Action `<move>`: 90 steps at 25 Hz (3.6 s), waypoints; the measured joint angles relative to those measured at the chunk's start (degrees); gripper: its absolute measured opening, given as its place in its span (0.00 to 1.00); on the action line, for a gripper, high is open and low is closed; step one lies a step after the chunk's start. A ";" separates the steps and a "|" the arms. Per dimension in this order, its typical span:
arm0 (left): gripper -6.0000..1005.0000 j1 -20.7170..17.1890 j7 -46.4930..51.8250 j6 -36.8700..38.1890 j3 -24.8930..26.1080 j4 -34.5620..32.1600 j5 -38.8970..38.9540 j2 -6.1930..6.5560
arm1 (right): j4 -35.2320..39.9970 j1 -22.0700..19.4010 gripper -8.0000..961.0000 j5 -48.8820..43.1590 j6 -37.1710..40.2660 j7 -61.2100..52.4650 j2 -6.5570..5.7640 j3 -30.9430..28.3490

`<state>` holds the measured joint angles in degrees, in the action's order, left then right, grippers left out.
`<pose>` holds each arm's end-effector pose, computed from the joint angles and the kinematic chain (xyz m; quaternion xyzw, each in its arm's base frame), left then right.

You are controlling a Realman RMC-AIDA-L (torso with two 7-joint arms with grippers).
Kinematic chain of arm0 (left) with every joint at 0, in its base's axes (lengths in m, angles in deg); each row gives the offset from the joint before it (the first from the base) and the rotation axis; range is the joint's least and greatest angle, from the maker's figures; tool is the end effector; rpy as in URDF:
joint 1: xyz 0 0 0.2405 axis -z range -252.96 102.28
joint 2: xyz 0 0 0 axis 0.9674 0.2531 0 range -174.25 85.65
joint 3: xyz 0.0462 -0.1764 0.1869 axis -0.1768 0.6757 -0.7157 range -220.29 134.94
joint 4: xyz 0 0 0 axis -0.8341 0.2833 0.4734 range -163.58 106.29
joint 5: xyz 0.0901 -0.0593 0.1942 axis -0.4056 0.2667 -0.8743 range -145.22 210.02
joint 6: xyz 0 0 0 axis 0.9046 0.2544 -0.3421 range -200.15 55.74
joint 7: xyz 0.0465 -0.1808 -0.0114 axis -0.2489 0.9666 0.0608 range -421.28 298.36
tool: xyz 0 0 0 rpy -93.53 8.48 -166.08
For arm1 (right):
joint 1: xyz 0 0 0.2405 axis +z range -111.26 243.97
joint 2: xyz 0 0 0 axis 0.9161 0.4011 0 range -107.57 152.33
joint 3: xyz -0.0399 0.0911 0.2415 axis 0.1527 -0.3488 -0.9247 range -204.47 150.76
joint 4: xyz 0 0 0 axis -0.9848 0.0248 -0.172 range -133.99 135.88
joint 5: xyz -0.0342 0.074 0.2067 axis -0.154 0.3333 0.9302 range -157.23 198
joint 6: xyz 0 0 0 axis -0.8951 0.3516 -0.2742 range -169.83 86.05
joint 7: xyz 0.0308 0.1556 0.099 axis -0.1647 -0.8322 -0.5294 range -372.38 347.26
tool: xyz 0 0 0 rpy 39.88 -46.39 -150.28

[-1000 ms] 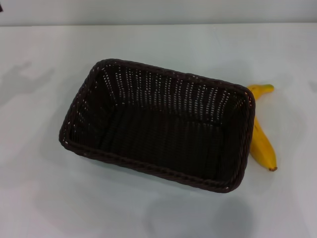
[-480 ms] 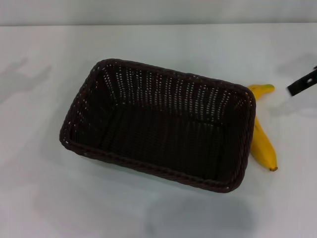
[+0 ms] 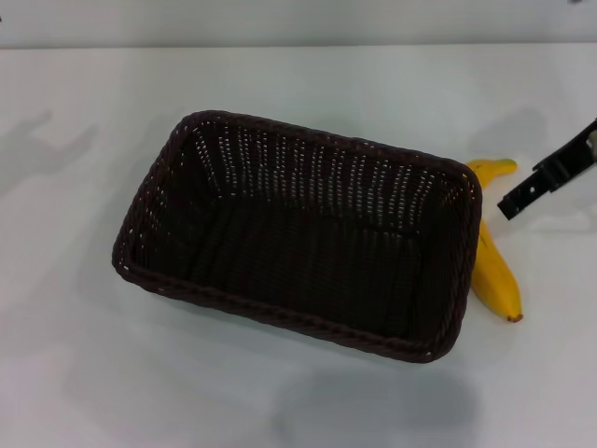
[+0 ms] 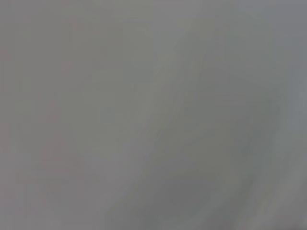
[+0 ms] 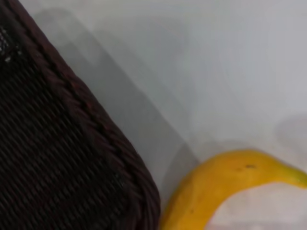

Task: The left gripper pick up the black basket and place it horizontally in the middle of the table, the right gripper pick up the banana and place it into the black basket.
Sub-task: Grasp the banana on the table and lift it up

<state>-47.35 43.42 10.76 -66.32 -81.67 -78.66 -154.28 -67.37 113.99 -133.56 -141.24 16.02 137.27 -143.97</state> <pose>-0.3014 0.4107 0.1514 -0.8150 -0.3492 -0.2909 0.3596 0.1875 0.4150 0.0189 -0.8703 0.4209 -0.1778 0.1839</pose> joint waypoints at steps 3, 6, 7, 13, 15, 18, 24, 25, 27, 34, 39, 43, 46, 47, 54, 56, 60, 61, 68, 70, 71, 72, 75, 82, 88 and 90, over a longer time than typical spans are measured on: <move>0.88 -0.39 -0.19 0.00 -0.01 0.07 -0.07 -0.01 | 0.85 0.36 0.86 0.30 0.33 -0.98 0.16 2.39; 0.88 -0.96 -0.44 0.01 0.00 0.12 -0.12 -0.01 | 1.65 0.72 0.86 1.14 0.90 -1.57 0.40 4.15; 0.88 -1.06 -0.54 0.02 -0.01 0.14 -0.13 -0.01 | 1.98 0.78 0.86 1.59 1.23 -1.87 0.43 4.82; 0.88 -1.49 -0.86 0.34 0.00 0.46 -0.13 0.08 | 2.68 1.00 0.86 5.23 3.00 -3.99 0.51 10.04; 0.88 -1.53 -0.87 0.38 -0.03 0.47 -0.13 0.19 | 2.68 1.16 0.85 6.46 3.60 -4.86 0.52 11.59; 0.88 -1.58 -0.88 0.41 -0.09 0.47 -0.13 0.31 | 2.96 1.30 0.83 6.79 4.88 -6.25 0.54 13.95; 0.88 -1.73 -1.03 0.48 -1.35 0.47 -0.13 0.49 | 4.40 1.75 0.80 6.19 7.29 -7.90 0.48 15.30; 0.88 -1.73 -1.07 0.49 -1.46 0.47 -0.16 0.50 | 4.63 1.79 0.79 6.02 7.49 -8.02 0.43 15.32; 0.88 -1.78 -1.16 0.50 -1.49 0.47 -0.39 0.50 | 5.48 1.89 0.79 5.50 7.92 -8.16 0.30 15.34; 0.88 -1.83 -1.53 0.53 -1.50 0.47 -0.65 0.49 | 9.13 3.04 0.76 4.11 9.26 -8.10 0.55 15.96; 0.88 -1.81 -1.56 0.50 -1.50 0.47 -0.70 0.47 | 9.91 3.43 0.74 4.31 9.80 -8.07 0.61 16.25; 0.88 -1.80 -1.57 0.45 -1.50 0.47 -0.72 0.39 | 10.75 4.01 0.73 4.33 10.28 -8.46 0.68 18.32; 0.88 -1.80 -1.58 0.40 -1.50 0.47 -0.74 0.34 | 11.82 4.51 0.71 4.02 10.85 -8.79 0.69 19.75; 0.88 -1.80 -1.59 0.40 -1.49 0.47 -0.74 0.32 | 12.06 4.62 0.71 4.00 10.98 -8.79 0.69 19.91; 0.88 -1.80 -1.60 0.33 -1.30 0.47 -0.74 0.25 | 11.77 4.71 0.68 3.62 11.58 -8.92 0.44 20.58; 0.88 -1.80 -1.55 0.28 -1.27 0.46 -0.74 0.22 | 12.00 4.72 0.60 3.65 11.76 -8.48 0.40 20.64; 0.88 -1.80 -1.54 0.20 -1.20 0.47 -0.73 0.21 | 11.98 4.56 0.47 3.48 12.04 -7.98 0.19 20.61; 0.88 -1.80 -1.53 0.17 -1.14 0.46 -0.72 0.21 | 11.76 4.43 0.46 3.02 12.06 -7.90 0.14 20.39; 0.88 -1.80 -1.46 0.08 -1.05 0.46 -0.70 0.20 | 7.95 2.96 0.40 -0.64 11.17 -4.08 -0.28 12.34; 0.88 -1.80 -1.41 0.08 -1.05 0.46 -0.65 0.20 | 6.64 2.60 0.39 -0.95 10.68 -2.95 -0.52 10.17; 0.88 -1.80 -1.39 0.08 -1.05 0.47 -0.65 0.19 | 5.71 2.34 0.36 -0.96 10.29 -2.29 -0.71 9.10; 0.88 -1.80 -1.35 0.08 -1.05 0.46 -0.63 0.17 | 5.07 2.15 0.33 -0.97 9.94 -1.75 -0.83 8.30; 0.88 -1.80 -1.24 0.08 -1.05 0.46 -0.55 0.12 | 4.69 2.05 0.25 -1.11 9.11 -0.51 -0.87 7.69; 0.88 -1.80 -1.12 0.08 -1.06 0.46 -0.32 0.10 | 4.53 2.89 0.30 -0.37 6.59 1.76 0.30 8.72; 0.88 -1.43 -1.09 0.07 -1.16 0.50 -0.31 0.03 | 8.40 4.05 0.38 -0.41 8.95 1.62 0.40 9.56; 0.88 -1.43 -1.09 0.06 -1.18 0.53 -0.32 0.02 | 10.61 4.83 0.43 -0.38 9.83 1.62 0.38 9.87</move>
<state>-48.77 42.33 10.82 -67.50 -81.14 -78.98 -154.25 -56.76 118.82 -133.94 -131.40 17.64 137.65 -134.09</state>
